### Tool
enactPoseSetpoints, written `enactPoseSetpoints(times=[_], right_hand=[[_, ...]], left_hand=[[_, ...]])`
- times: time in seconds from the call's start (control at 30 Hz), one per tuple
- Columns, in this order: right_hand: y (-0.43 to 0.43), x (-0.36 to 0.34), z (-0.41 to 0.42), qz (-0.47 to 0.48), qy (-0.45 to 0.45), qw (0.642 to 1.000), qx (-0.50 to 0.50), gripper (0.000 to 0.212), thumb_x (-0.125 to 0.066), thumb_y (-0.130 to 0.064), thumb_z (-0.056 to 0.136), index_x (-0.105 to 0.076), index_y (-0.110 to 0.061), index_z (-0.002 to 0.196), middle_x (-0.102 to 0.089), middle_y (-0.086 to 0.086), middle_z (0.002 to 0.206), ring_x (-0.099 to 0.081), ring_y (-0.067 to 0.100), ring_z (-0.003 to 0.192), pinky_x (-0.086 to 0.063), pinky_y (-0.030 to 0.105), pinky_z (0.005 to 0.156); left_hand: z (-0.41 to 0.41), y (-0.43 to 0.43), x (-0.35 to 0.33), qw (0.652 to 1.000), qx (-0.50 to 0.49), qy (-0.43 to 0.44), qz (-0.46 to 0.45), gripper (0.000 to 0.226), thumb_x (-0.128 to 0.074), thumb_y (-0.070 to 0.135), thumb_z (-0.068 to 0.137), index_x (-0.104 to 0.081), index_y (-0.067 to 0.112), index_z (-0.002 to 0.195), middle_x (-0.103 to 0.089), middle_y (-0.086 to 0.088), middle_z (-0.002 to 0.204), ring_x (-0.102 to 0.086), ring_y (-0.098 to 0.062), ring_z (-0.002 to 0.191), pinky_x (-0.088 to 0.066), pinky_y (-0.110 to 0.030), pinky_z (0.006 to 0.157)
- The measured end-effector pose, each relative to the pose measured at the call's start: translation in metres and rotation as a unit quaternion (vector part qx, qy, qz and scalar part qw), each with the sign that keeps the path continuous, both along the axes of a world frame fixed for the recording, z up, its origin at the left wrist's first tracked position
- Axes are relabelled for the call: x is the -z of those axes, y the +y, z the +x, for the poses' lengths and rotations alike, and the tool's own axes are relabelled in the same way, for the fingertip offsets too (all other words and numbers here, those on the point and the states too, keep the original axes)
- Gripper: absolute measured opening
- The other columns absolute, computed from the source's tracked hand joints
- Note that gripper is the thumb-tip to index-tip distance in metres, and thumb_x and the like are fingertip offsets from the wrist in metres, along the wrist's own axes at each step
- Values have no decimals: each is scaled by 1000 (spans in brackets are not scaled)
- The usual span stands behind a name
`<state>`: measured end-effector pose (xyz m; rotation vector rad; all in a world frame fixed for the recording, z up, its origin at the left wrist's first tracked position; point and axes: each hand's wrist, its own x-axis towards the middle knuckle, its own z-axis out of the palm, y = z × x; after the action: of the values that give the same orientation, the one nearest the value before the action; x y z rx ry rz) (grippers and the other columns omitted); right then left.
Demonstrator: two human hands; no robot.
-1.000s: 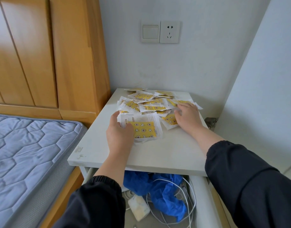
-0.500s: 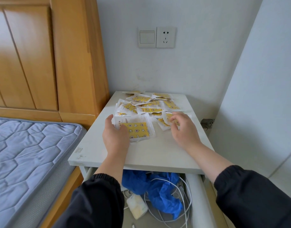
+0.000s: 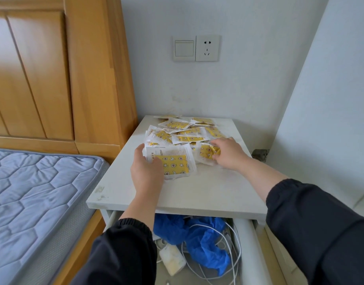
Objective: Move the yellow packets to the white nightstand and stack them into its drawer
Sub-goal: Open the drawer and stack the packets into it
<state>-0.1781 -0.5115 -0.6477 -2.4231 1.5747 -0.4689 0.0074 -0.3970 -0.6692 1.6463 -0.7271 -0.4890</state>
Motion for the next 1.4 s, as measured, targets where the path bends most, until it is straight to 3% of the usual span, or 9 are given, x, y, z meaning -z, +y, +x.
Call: enactPoseSetpoints(times=[0.17,0.4,0.6,0.83,0.9,1.0,1.13,1.3,1.4], right_hand=[[-4,-10,3,101,-2,994,-34,52,-66,-12,87,-48,-20,135,-49,1,137,-55,18,93,-46,27,75],[5,-25,-6,116,75,987,-83,63,-79,-23,76,-51,-13,132,-54,1,129,-51,18,123,-43,29,98],[13,-34,-4,146,117,977,-101,42,-78,-25,77,-60,-16,114,-55,-5,108,-55,15,97,-45,23,69],[15,-35,11,180,159,968,-75,89,-83,-24,72,-31,-17,144,-42,3,141,-48,25,122,-47,36,95],[16,-35,14,156,153,974,-61,83,-84,-29,70,-39,-12,138,-50,6,133,-53,25,115,-48,35,92],[15,-33,15,100,151,983,-25,54,-83,-37,69,-57,-7,106,-59,4,92,-55,19,81,-44,27,62],[10,-33,3,88,53,994,48,42,-79,-39,74,-53,-11,91,-51,0,82,-53,16,74,-39,26,56],[20,-46,-3,67,-341,937,23,15,-76,-18,80,-61,-16,84,-63,-8,76,-61,7,66,-49,18,59],[29,-49,9,170,-323,929,-65,24,-78,-16,77,-66,-1,93,-69,7,83,-65,22,75,-53,35,72]], left_hand=[[1,0,0,1000,3,-1,-1,51,-48,11,96,-36,30,142,-56,7,106,-56,-11,86,-41,-15,54],[1,0,2,1000,0,6,-5,52,-47,11,96,-35,31,142,-60,1,114,-59,-14,91,-42,-16,55],[0,1,0,1000,4,6,-7,52,-47,10,96,-35,31,142,-53,8,111,-57,-13,92,-42,-16,56],[0,1,0,1000,7,-3,-3,52,-48,12,95,-35,31,143,-55,3,117,-56,-14,93,-42,-17,58],[0,1,0,1000,8,-6,-2,52,-48,12,96,-35,31,143,-55,0,124,-54,-12,93,-41,-15,57],[0,1,0,1000,13,-3,-4,52,-47,11,96,-35,30,143,-55,-1,131,-54,-11,95,-41,-15,57],[0,1,0,1000,18,-2,-12,51,-46,11,96,-36,31,142,-58,1,126,-56,-10,92,-41,-15,55],[1,1,2,999,35,-17,-14,48,-49,13,96,-40,32,139,-62,2,112,-59,-9,83,-44,-18,57],[0,4,-1,998,54,-29,-7,44,-54,15,95,-46,31,136,-61,4,98,-60,-11,87,-48,-21,68]])
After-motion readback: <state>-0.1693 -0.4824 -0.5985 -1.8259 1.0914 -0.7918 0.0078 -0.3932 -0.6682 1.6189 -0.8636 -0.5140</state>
